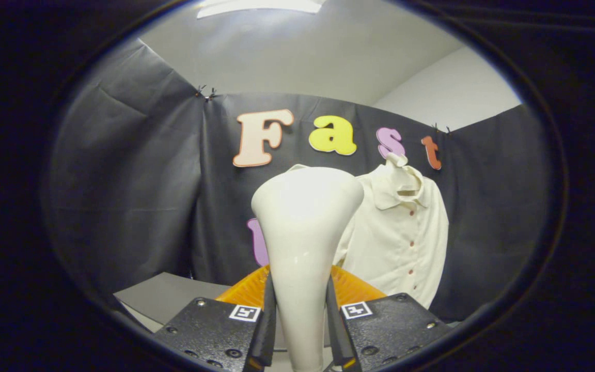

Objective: Iron the clothes twice with a garment steamer, once on the left side and once on the right side.

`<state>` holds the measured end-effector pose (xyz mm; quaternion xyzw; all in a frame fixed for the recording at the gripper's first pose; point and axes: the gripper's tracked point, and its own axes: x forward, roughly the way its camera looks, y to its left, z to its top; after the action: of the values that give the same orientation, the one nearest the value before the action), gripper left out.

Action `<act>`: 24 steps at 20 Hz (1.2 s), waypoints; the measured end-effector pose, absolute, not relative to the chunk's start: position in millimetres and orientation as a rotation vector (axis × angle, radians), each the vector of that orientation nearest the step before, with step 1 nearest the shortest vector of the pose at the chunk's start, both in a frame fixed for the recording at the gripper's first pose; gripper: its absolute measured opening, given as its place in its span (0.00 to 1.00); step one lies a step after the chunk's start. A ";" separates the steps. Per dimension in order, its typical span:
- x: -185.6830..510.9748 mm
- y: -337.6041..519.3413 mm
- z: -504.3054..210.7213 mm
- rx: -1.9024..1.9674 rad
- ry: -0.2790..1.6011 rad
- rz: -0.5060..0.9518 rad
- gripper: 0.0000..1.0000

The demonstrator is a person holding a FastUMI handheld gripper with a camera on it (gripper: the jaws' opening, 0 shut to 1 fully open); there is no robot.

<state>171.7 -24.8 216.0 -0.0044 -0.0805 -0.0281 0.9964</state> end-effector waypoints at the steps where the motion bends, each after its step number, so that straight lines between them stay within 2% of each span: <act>1: 178.1 -36.0 214.7 -0.016 -0.151 -0.065 0.43; 12: 277.4 -180.6 169.1 -0.034 0.018 -0.173 0.43; 20: 323.7 -194.9 112.7 -0.026 0.090 -0.102 0.43; 24: 321.9 -190.7 96.5 0.035 0.074 -0.073 0.44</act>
<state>321.9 -190.7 96.5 0.0173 0.0370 -0.0365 0.9985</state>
